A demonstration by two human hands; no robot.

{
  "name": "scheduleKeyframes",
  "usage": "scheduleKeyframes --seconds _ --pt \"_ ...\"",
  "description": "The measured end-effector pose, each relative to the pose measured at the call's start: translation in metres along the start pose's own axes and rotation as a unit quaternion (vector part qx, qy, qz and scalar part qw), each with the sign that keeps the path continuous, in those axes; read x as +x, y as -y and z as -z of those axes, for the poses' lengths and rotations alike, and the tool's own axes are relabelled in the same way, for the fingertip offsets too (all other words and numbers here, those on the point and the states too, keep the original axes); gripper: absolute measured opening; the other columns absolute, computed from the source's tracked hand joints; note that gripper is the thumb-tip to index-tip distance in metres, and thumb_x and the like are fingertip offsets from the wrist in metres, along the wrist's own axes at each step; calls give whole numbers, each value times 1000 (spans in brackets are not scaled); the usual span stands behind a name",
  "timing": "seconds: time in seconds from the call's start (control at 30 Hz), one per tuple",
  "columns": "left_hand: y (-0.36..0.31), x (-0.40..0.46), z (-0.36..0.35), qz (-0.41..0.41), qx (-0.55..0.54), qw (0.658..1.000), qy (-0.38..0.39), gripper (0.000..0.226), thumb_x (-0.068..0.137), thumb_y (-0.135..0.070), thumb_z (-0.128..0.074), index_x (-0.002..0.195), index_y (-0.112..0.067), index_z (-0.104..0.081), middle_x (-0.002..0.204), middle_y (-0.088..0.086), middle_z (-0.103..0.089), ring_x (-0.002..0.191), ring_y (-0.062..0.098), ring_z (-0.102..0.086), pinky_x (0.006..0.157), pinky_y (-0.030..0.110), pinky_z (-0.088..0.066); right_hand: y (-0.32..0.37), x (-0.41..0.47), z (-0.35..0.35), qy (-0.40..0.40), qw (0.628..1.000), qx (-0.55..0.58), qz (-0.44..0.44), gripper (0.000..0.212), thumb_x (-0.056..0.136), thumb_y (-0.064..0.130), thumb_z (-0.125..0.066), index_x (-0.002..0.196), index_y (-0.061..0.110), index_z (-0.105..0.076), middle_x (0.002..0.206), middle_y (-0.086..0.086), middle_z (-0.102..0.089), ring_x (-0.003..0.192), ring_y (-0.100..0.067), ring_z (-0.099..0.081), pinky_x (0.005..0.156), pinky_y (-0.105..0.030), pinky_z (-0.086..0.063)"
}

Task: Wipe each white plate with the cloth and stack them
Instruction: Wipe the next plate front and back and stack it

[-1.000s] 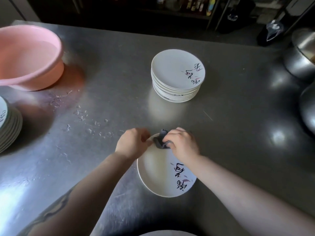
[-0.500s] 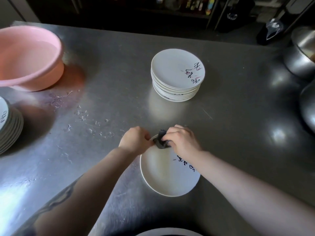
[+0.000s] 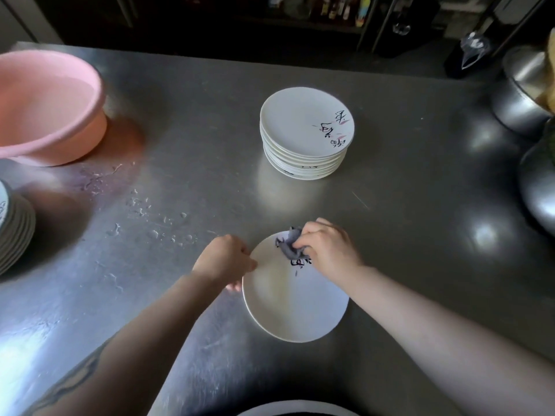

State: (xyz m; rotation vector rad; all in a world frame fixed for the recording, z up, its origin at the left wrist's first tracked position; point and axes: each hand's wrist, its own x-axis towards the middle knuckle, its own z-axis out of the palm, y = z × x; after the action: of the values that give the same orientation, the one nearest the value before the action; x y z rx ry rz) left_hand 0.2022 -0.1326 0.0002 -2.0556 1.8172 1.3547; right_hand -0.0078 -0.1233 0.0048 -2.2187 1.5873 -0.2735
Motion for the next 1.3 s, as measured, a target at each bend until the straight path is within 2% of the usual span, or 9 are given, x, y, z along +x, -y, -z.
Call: scheduleKeyframes --seconds 0.1,0.3,0.53,0.63,0.73,0.87,0.97,1.1,1.3 --pt "7 -5 3 27 31 993 109 21 86 -15 -64 66 -7 -62 60 6 -72 50 16 -67 46 21 -49 -7 -4 2 -5 1000 -13 -22 27 76 -1 -63 86 20 -77 86 1 -65 88 -23 -53 67 -38 -47" --pt "-27 4 5 -49 141 984 -94 22 84 -35 -70 81 -14 -63 87 8 -70 87 29 -65 63 27 -42 12 6 -2 32 999 -10 3 19 79 8 -63 88 18 -76 89 -2 -66 88 -23 -51 71 -37 -46" --pt "-9 -5 6 29 108 984 138 31 93 -29 -60 72 -7 -67 61 2 -73 56 15 -71 53 22 -52 -9 -4 5 18 998 -35 -52 29 79 2 -61 89 25 -75 92 6 -64 95 -20 -51 74 -35 -46" --pt "-26 -1 -2 -38 245 969 -14 32 90 -43 -59 87 -12 -63 90 2 -73 88 21 -69 68 27 -45 2 5 1 27 999 -26 -30 26 80 7 -62 92 25 -76 95 6 -66 93 -20 -51 77 -36 -45" --pt "-35 5 -3 -61 168 979 -99 27 91 -40 -61 85 -14 -61 93 9 -67 93 31 -64 67 29 -41 5 9 -1 33 999 -21 -12 26 81 7 -61 93 23 -77 96 5 -67 92 -22 -52 78 -37 -45" --pt "-6 2 4 2 21 999 -29 30 89 -31 -63 68 -10 -62 56 5 -69 56 21 -69 54 24 -50 -12 -2 6 19 998 -41 -49 27 82 6 -60 92 25 -76 95 7 -65 94 -19 -51 74 -34 -47" --pt "0 -2 0 0 79 996 29 33 88 -36 -60 68 -12 -67 56 0 -70 55 15 -68 51 21 -45 -14 -4 6 24 997 -53 -54 31 81 3 -60 95 26 -75 96 8 -64 96 -18 -49 76 -34 -46" --pt "-20 5 -6 -46 154 981 -109 41 82 -48 -65 61 -17 -48 60 -6 -52 68 23 -54 54 27 -34 1 8 0 36 999 -33 -12 23 82 10 -62 94 23 -76 99 5 -67 94 -22 -52 79 -36 -45" --pt "0 9 -8 6 -87 993 -75 26 82 -20 -70 62 -6 -59 52 9 -67 42 24 -64 38 22 -43 -8 4 6 39 997 -53 -48 24 87 15 -61 100 31 -74 101 10 -64 100 -16 -51 75 -29 -45"
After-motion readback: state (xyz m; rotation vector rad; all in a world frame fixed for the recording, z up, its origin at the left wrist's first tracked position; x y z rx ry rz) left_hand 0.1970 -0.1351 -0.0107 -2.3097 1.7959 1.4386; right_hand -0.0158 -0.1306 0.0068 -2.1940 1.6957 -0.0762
